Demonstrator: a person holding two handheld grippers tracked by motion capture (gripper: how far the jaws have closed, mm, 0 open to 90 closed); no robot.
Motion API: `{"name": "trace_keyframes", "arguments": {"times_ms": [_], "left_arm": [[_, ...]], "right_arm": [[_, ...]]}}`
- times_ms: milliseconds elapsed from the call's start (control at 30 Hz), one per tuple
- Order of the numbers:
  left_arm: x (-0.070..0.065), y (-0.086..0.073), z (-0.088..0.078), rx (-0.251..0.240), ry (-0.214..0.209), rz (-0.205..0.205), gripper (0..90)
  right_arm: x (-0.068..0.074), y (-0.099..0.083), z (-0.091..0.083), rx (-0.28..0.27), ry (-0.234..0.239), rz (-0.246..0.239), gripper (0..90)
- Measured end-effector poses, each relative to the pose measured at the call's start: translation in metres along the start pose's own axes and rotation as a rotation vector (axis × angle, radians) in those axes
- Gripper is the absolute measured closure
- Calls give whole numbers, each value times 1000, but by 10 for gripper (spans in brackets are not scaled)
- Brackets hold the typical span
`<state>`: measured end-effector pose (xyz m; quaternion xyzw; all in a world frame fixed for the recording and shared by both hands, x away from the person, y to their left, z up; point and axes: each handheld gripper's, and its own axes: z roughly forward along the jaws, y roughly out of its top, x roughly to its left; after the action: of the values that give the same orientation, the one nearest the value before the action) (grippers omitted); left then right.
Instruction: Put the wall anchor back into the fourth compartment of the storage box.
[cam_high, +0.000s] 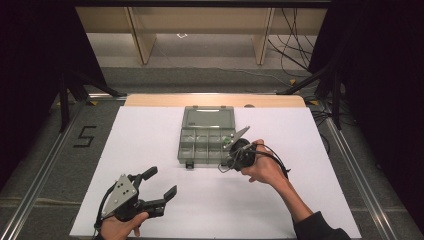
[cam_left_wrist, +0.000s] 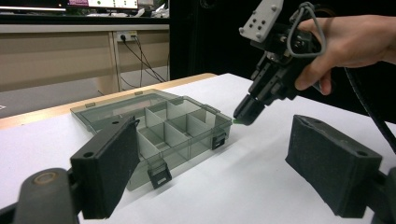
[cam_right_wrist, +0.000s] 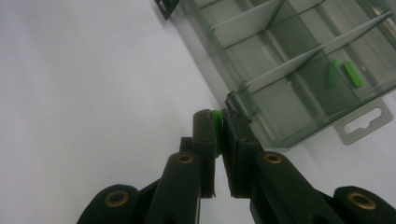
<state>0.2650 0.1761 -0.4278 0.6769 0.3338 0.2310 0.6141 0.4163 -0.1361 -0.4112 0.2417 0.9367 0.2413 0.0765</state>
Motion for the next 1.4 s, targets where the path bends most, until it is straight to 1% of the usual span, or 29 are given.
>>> {"name": "trace_keyframes", "arguments": {"times_ms": [100, 133, 233, 300, 500, 600, 800, 867, 933, 1000, 1033, 1067, 1100, 1133, 1167, 1200, 1367, 1400], "left_arm": [[0, 0, 0, 0, 0, -1, 160], [0, 0, 0, 0, 0, -1, 160], [0, 0, 0, 0, 0, -1, 160], [0, 0, 0, 0, 0, 0, 160], [0, 0, 0, 0, -1, -2, 160], [0, 0, 0, 0, -1, -2, 160], [0, 0, 0, 0, -2, -2, 160], [1, 0, 0, 0, -2, -1, 160], [1, 0, 0, 0, -3, -1, 160], [1, 0, 0, 0, -2, 0, 160], [1, 0, 0, 0, -3, 0, 160], [1, 0, 0, 0, -3, 1, 160], [1, 0, 0, 0, -3, 1, 160], [1, 0, 0, -1, -3, 1, 160], [1, 0, 0, -1, -3, 1, 160], [1, 0, 0, 0, -4, 0, 160], [1, 0, 0, 0, -3, 0, 160], [1, 0, 0, 1, -3, 0, 160]], "right_arm": [[-7, 4, -1, -6, -6, 8, 843], [-9, 5, -1, -7, -18, 18, 843], [-16, 9, -2, -13, -31, 28, 843], [-21, 12, -2, -22, -52, 40, 843], [-35, 21, 1, -35, -80, 68, 843], [-40, 24, 3, -36, -82, 75, 843], [-50, 30, 10, -39, -102, 96, 843], [-55, 32, 13, -41, -104, 106, 843], [-58, 34, 14, -37, -118, 128, 843], [-63, 35, 16, -36, -125, 124, 843], [-64, 36, 17, -36, -127, 132, 843], [-66, 37, 18, -42, -134, 125, 843], [-68, 38, 19, -39, -131, 137, 843], [-69, 38, 20, -36, -130, 137, 843], [-71, 38, 21, -30, -137, 142, 843], [-72, 39, 22, -34, -146, 145, 843], [-78, 42, 25, -39, -155, 165, 843], [-79, 42, 25, -38, -156, 161, 843]]}}
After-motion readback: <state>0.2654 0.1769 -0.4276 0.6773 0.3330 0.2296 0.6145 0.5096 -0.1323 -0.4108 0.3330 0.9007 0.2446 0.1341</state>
